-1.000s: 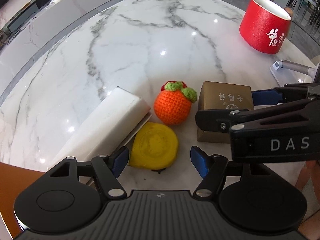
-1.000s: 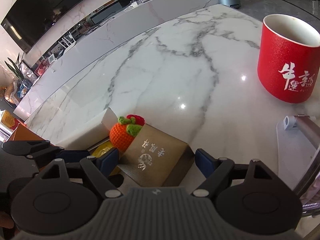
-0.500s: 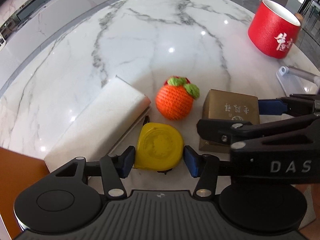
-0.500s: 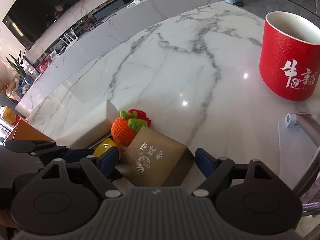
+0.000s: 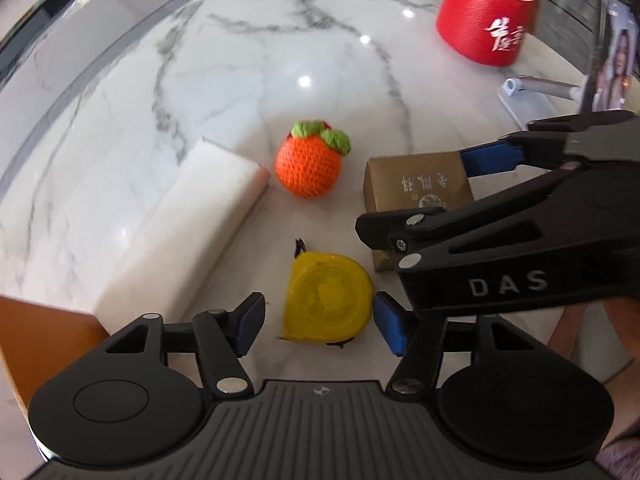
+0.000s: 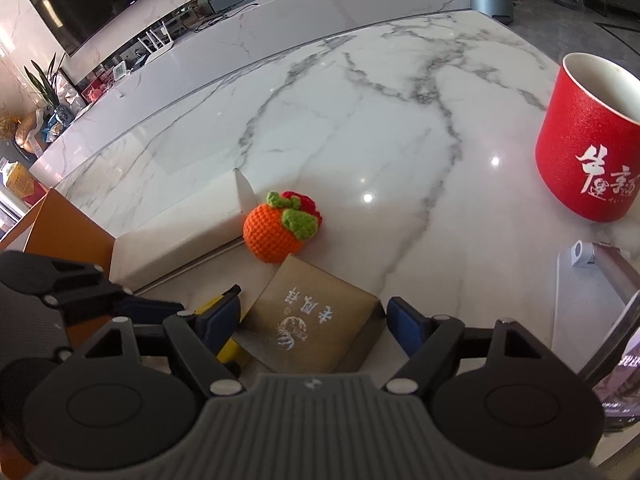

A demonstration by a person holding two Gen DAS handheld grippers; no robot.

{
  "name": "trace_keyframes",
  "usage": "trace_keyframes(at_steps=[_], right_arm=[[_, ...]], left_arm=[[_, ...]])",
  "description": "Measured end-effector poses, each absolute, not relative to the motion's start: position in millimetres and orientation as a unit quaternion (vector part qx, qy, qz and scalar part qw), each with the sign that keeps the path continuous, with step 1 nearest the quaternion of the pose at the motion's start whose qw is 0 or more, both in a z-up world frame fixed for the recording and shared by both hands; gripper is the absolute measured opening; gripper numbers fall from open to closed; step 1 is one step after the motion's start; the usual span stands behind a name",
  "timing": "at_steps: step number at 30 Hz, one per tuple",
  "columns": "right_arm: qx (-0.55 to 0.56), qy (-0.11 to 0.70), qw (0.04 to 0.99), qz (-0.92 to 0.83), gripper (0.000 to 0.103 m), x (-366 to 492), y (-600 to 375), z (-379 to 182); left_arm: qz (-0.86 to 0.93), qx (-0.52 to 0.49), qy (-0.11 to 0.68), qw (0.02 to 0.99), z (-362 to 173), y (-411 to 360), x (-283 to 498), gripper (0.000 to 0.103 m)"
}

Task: Organize objects
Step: 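Move the left tool onto the long white box while the right tool holds the brown box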

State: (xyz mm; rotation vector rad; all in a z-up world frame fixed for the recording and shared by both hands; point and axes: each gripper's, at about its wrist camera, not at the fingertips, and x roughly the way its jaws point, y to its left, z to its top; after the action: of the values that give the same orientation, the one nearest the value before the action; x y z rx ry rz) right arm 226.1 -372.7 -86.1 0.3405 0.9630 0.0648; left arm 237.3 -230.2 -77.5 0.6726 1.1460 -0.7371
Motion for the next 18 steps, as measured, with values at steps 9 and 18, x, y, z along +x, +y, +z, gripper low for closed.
trace_keyframes(at_steps=[9, 18], right_arm=[[0.161, 0.451, 0.877, 0.039, 0.079, 229.9, -375.6, -89.5], [0.148, 0.443, 0.883, 0.043, 0.077, 232.6, -374.3, -89.3]], left_arm=[[-0.362, 0.422, 0.442, 0.704, -54.5, -237.6, 257.6, 0.087], [-0.352, 0.488, 0.46, 0.653, -86.7, -243.0, 304.1, 0.089]])
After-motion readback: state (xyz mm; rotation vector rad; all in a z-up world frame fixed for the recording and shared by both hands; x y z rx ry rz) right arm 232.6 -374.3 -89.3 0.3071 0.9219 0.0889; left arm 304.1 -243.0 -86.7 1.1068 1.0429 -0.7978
